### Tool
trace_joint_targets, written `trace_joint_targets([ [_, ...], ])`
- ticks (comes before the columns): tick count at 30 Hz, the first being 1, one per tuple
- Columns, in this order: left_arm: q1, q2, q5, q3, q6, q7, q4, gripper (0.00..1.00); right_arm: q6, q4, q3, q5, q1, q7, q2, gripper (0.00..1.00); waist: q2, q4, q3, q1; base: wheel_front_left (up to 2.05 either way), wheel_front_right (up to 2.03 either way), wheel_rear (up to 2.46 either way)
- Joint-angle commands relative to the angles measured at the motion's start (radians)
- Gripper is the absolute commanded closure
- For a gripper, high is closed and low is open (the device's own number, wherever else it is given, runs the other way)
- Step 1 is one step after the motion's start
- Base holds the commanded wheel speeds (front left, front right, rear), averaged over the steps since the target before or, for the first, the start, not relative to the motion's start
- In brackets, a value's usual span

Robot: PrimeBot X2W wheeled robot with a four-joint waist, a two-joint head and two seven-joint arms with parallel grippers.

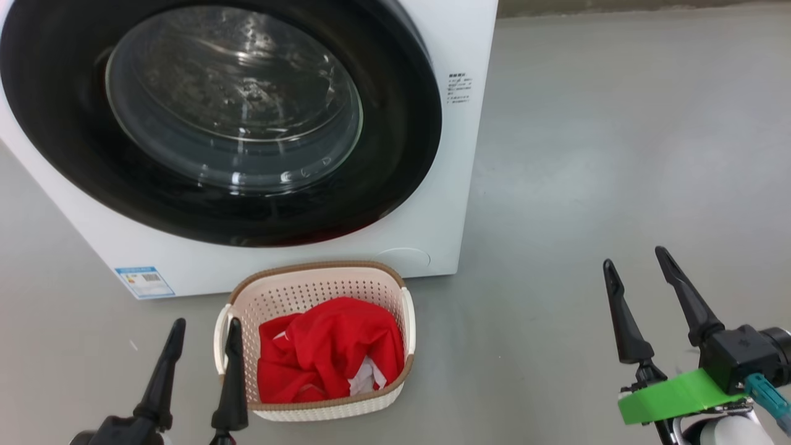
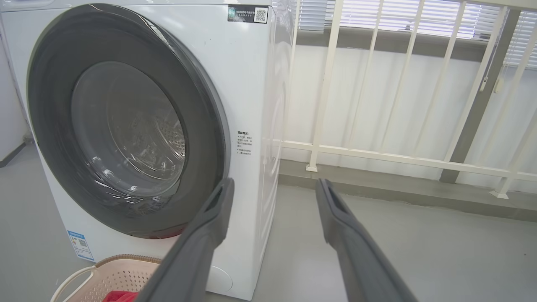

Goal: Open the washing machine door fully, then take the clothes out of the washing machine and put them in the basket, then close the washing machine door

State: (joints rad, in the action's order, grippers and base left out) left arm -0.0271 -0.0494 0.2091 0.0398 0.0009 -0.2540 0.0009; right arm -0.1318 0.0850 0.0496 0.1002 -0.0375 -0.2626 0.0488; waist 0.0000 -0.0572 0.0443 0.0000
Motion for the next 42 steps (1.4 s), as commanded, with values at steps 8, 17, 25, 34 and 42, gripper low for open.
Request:
trace_joint_targets([
  [8,-0.031,-0.007,-0.019,-0.039,0.021,-0.008,-0.042,0.00,0.001,-0.041,-0.019,0.031,0.050,0.001,0.002,0.00,0.0000,-0.011,-0.047,0.0000,0.00,0.00,0.00],
  [17,-0.058,-0.006,-0.017,-0.040,0.028,-0.008,-0.048,0.00,0.001,-0.047,-0.027,0.042,0.070,0.001,0.001,0.00,0.0000,-0.014,-0.065,0.0000,0.00,0.00,0.00],
  [25,-0.080,0.000,-0.022,-0.006,0.026,0.000,-0.025,1.00,0.000,-0.018,-0.003,0.033,0.077,0.000,-0.007,1.00,0.0000,-0.013,-0.064,0.0000,0.00,0.00,0.00],
  [34,-0.075,0.003,0.032,-0.003,0.022,0.019,0.029,1.00,0.000,0.037,-0.005,0.095,0.078,0.011,-0.018,1.00,0.0000,-0.010,-0.063,0.0013,0.00,0.00,0.00],
  [42,-0.060,-0.001,0.126,-0.009,0.013,0.039,0.042,1.00,0.000,0.046,-0.008,0.196,0.067,0.029,-0.010,1.00,0.0000,-0.005,-0.061,0.0001,0.00,0.00,0.00],
])
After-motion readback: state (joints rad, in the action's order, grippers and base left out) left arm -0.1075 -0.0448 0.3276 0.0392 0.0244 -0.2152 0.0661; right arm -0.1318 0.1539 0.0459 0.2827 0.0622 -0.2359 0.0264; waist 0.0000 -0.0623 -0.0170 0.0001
